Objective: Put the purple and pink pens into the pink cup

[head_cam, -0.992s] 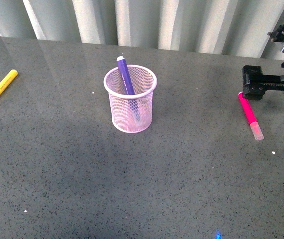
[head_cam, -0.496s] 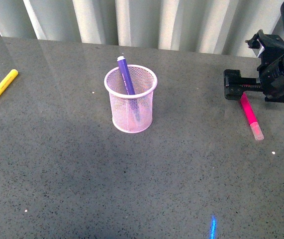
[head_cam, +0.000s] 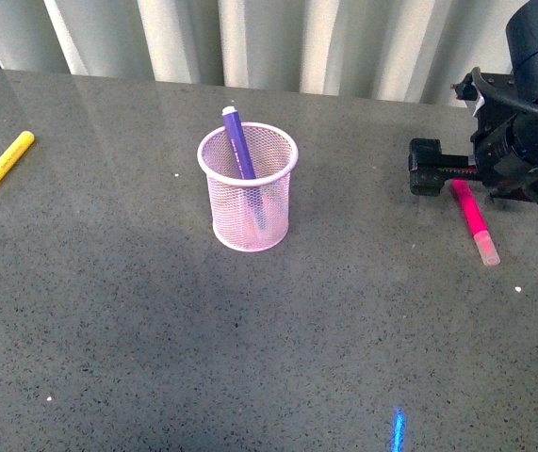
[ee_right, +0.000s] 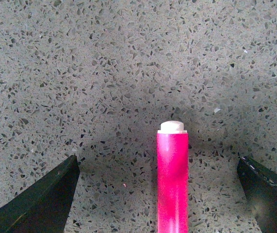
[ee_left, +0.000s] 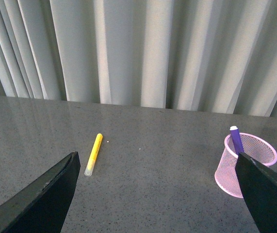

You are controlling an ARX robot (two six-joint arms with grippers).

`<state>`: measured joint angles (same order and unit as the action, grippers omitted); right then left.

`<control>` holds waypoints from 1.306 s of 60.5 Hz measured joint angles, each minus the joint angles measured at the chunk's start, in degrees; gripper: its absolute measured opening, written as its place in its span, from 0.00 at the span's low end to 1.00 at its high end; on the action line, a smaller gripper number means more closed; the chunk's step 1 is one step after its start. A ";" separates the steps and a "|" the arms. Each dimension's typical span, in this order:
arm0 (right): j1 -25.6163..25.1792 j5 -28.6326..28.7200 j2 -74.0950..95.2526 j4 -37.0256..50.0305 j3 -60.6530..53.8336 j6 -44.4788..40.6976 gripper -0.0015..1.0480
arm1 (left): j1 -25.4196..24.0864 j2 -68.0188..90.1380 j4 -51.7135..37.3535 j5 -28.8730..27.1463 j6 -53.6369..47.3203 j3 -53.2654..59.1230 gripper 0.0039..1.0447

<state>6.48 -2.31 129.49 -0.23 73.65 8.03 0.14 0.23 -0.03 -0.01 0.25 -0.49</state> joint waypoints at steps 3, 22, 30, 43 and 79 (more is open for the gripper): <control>0.07 -0.11 0.04 0.13 -0.02 0.09 0.93 | 0.00 0.00 0.00 -0.02 0.00 0.00 0.94; 0.07 -0.57 0.28 0.48 -0.11 0.83 0.71 | 0.00 0.00 0.00 0.00 0.00 0.00 0.94; 0.07 -0.66 0.37 0.37 0.04 1.05 0.49 | 0.00 0.00 0.00 -0.02 0.00 0.00 0.94; 0.52 -0.28 0.37 1.36 -0.28 1.95 0.19 | 0.00 0.00 0.00 0.00 0.00 0.00 0.94; 2.51 -3.10 -10.82 21.24 -15.82 -2.91 0.11 | 0.00 0.00 0.00 -0.02 0.00 0.00 0.94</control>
<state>8.99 -5.41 118.67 21.02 57.82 5.13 0.14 0.23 -0.03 -0.03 0.25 -0.49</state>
